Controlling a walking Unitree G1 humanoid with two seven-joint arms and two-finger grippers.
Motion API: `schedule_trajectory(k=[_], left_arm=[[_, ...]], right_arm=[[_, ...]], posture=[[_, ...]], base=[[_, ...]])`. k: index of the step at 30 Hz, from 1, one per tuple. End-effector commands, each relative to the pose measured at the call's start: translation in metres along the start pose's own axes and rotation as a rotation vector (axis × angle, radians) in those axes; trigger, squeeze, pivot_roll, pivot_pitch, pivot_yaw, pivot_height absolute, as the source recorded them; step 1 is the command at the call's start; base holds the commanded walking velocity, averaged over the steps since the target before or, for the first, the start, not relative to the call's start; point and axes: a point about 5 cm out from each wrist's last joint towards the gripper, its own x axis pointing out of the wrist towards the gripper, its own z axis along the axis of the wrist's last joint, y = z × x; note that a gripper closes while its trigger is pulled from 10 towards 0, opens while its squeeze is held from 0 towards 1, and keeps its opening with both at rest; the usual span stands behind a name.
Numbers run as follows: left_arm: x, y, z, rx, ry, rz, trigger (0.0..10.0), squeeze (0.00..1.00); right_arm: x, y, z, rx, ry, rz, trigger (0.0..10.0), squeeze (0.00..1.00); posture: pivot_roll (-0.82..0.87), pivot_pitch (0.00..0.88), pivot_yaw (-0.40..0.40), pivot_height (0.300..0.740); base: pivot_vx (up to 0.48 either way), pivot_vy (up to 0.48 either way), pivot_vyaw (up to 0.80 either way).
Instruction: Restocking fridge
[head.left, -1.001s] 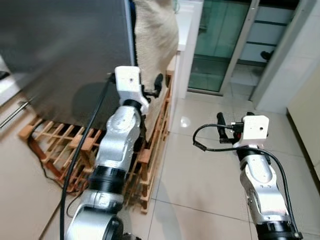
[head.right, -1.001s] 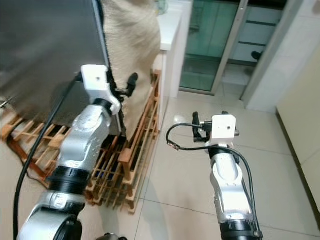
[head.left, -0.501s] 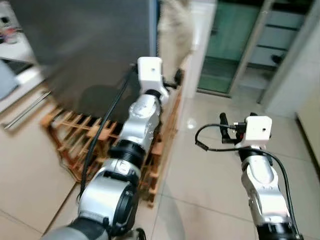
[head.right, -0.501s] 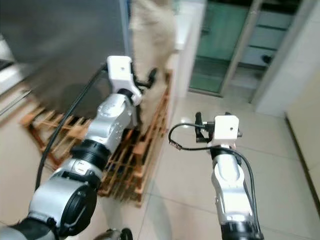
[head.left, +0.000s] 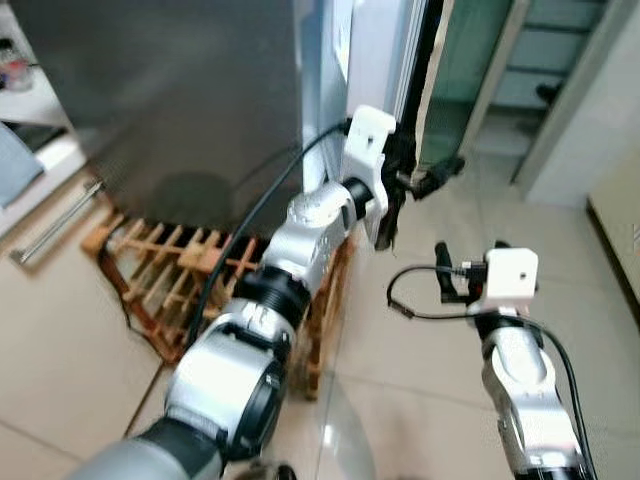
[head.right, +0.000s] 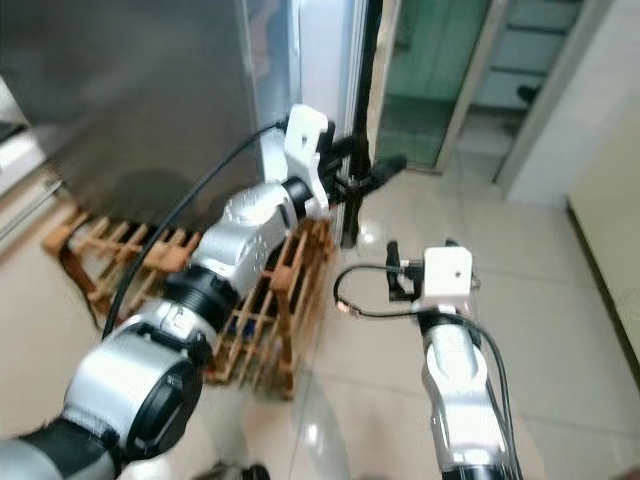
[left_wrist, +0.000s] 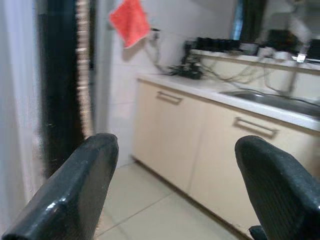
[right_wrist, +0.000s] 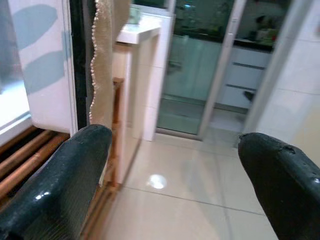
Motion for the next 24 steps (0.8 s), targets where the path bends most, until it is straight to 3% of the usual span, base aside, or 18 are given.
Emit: schedule_trajectory(k=[1,3,4,6,7,8,10,11,13,15,16,17,20,24], left_arm=[[0.032,-0.068,0.004,-0.085,-0.106,-0.134,10.0,0.00],[0.006,-0.031,-0.005,-0.042,-0.097,-0.004,10.0,0.00],[-0.016,-0.007,-0.006,-0.051,-0.117,0.081,10.0,0.00],[-0.055,0.025,-0.003,-0.059,-0.156,0.222,10.0,0.00],[-0.069,0.034,-0.001,-0.060,-0.174,0.263,10.0,0.00],[-0.069,0.034,-0.001,-0.060,-0.174,0.263,10.0,0.00],[-0.110,0.051,0.003,-0.043,-0.210,0.388,10.0,0.00],[-0.110,0.051,0.003,-0.043,-0.210,0.388,10.0,0.00],[-0.153,0.059,-0.004,0.006,-0.186,0.559,10.0,0.00],[-0.159,0.060,-0.007,-0.003,-0.179,0.592,10.0,0.00],[-0.172,0.060,-0.015,0.015,-0.137,0.735,10.0,0.00],[-0.172,0.060,-0.015,0.015,-0.137,0.735,10.0,0.00],[-0.184,0.063,-0.024,0.039,-0.047,0.925,10.0,0.00],[-0.186,0.062,-0.029,0.026,0.023,0.987,10.0,0.00]], right_arm=[[0.000,-0.003,0.005,-0.004,-0.021,-0.009,10.0,0.02],[0.004,-0.004,0.007,-0.001,-0.032,-0.009,10.0,0.02],[0.009,-0.004,0.010,0.005,-0.041,-0.004,10.0,0.02],[0.016,-0.004,0.015,0.003,-0.051,0.009,10.0,0.02],[0.018,-0.004,0.016,-0.003,-0.052,0.015,10.0,0.02],[0.018,-0.004,0.016,-0.003,-0.052,0.015,10.0,0.02],[0.025,-0.005,0.018,0.007,-0.048,0.025,10.0,0.03],[0.025,-0.005,0.018,0.007,-0.048,0.025,10.0,0.03],[0.035,-0.004,0.017,0.026,-0.033,0.033,10.0,0.04],[0.037,-0.003,0.018,0.030,-0.032,0.036,10.0,0.04],[0.044,0.001,0.021,0.043,-0.039,0.057,10.0,0.04],[0.044,0.001,0.021,0.043,-0.039,0.057,10.0,0.04],[0.051,0.005,0.023,0.064,-0.042,0.087,10.0,0.04],[0.057,0.010,0.023,0.082,-0.037,0.100,10.0,0.04]], posture=[[-0.22,0.000,0.013,0.740],[-0.20,0.000,0.007,0.740],[-0.19,0.000,0.007,0.740],[-0.17,0.000,0.001,0.740],[-0.16,0.000,-0.001,0.740],[-0.16,0.000,-0.001,0.740],[-0.11,0.000,-0.018,0.740],[-0.11,0.000,-0.018,0.740],[-0.07,0.000,-0.034,0.740],[-0.06,0.000,-0.036,0.740],[-0.05,0.000,-0.043,0.740],[-0.05,0.000,-0.043,0.740],[-0.04,0.000,-0.044,0.740],[-0.05,0.000,-0.036,0.740]], base=[[0.000,0.000,0.00],[0.000,0.000,0.00],[0.000,0.000,0.00],[0.000,0.000,0.00],[0.000,0.000,0.00],[0.000,0.000,0.00],[0.000,0.000,0.30],[0.000,0.000,0.60],[0.000,-0.208,0.55],[0.270,-0.394,0.49],[0.270,-0.394,0.48],[0.270,-0.394,0.48],[0.269,-0.395,0.45],[0.270,-0.394,0.42]])
